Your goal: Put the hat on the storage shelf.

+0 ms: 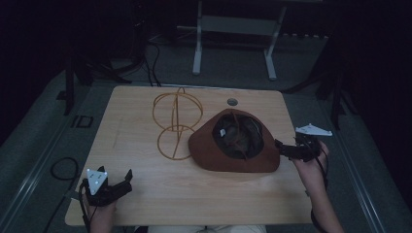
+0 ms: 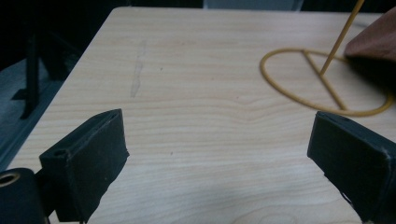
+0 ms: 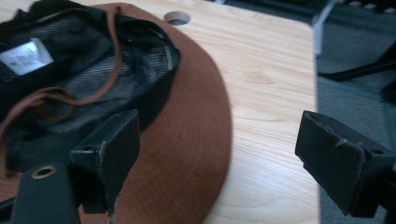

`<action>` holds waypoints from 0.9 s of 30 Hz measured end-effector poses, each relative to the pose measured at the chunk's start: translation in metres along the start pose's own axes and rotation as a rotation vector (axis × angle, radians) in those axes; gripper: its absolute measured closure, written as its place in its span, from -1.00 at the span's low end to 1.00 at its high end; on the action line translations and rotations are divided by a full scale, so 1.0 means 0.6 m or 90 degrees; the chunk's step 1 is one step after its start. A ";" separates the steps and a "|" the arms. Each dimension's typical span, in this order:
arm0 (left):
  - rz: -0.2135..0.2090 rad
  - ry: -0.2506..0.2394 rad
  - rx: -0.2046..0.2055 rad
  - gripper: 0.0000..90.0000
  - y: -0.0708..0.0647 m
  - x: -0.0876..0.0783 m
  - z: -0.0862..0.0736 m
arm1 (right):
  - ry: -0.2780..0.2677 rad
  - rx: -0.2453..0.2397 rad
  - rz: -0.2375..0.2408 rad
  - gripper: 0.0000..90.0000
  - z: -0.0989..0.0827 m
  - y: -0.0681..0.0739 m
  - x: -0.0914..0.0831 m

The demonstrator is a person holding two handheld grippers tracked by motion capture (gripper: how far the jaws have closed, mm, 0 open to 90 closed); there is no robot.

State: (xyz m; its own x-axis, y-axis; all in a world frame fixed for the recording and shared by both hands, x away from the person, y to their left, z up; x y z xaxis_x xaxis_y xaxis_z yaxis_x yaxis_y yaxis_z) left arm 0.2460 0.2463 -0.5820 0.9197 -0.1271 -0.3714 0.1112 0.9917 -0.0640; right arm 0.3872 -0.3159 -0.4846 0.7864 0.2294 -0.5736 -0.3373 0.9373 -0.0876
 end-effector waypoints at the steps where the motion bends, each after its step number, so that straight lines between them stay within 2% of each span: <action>1: -0.007 0.001 0.002 -0.89 -0.001 -0.001 0.001 | 0.000 0.007 0.010 -0.70 0.004 0.001 0.004; 4: -0.020 0.006 0.014 -0.89 -0.006 -0.001 0.000 | 0.006 0.017 0.012 -0.70 0.015 0.002 0.016; 7: -0.020 0.010 0.030 -0.89 -0.010 -0.001 0.000 | 0.007 0.033 0.015 -0.70 0.029 0.001 0.028; 9: -0.028 0.012 0.029 -0.89 -0.012 0.000 0.000 | 0.007 0.045 0.016 -0.70 0.039 0.001 0.035; 12: -0.035 0.019 0.034 -0.89 -0.013 0.001 -0.001 | 0.008 0.045 0.020 -0.68 0.053 0.001 0.044; 15: -0.039 0.027 0.037 -0.89 -0.015 0.003 -0.002 | 0.016 0.039 0.035 -0.56 0.064 0.004 0.055; 17: -0.043 0.026 0.039 -0.89 -0.016 0.004 -0.002 | 0.016 0.027 0.020 -0.56 0.070 0.007 0.064; 22: -0.044 0.026 0.035 -0.89 -0.015 0.004 -0.002 | 0.025 0.015 0.007 -0.51 0.090 0.019 0.090; 27: -0.050 0.028 0.035 -0.89 -0.016 0.005 -0.002 | 0.059 0.020 0.025 -0.48 0.104 0.029 0.121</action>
State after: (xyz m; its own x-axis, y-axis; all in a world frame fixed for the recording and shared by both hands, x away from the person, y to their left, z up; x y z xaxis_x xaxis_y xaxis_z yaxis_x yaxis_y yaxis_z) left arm 0.2473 0.2367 -0.5839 0.8901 -0.2040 -0.4076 0.2038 0.9780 -0.0445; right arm 0.4705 -0.2665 -0.4769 0.7214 0.2426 -0.6487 -0.3493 0.9362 -0.0382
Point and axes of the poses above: each handheld gripper's, and its own axes: x roughly forward along the jaws, z roughly out of its top, y roughly to its left, the point moved 3 cm from there along x, roughly forward along the jaws, and after that the axes turned 2 degrees about -z, right-handed, at the moved point
